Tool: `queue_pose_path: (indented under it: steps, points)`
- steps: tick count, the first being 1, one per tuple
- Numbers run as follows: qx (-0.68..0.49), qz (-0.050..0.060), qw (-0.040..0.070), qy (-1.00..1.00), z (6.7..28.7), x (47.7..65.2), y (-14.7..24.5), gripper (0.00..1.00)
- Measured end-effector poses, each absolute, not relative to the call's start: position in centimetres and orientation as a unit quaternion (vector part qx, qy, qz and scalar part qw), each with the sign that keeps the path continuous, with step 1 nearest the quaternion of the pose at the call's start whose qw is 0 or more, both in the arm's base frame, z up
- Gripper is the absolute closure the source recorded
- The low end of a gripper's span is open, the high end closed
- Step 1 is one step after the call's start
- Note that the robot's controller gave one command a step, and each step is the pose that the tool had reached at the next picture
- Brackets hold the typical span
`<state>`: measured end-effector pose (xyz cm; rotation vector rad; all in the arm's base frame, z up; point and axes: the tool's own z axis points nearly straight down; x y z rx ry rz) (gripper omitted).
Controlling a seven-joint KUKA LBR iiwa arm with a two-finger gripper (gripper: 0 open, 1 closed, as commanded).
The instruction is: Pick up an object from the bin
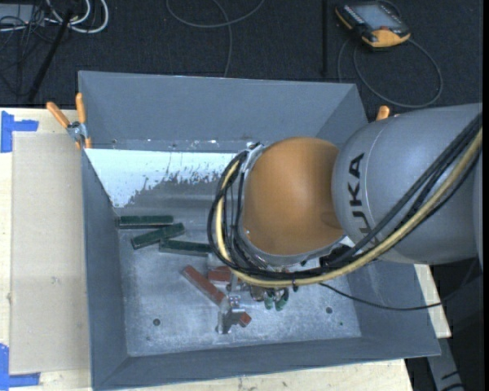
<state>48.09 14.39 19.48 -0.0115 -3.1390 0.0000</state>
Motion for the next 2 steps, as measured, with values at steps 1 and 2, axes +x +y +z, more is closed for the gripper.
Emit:
queue_pose_path:
  steps: [1, 2]
  points:
    - [-0.004, 0.000, 0.001, -1.000, 19.5, 48.1, 14.4, 0.00]
    - [-0.051, -0.004, -0.008, -0.999, 7.9, 53.2, 11.3, 1.00]
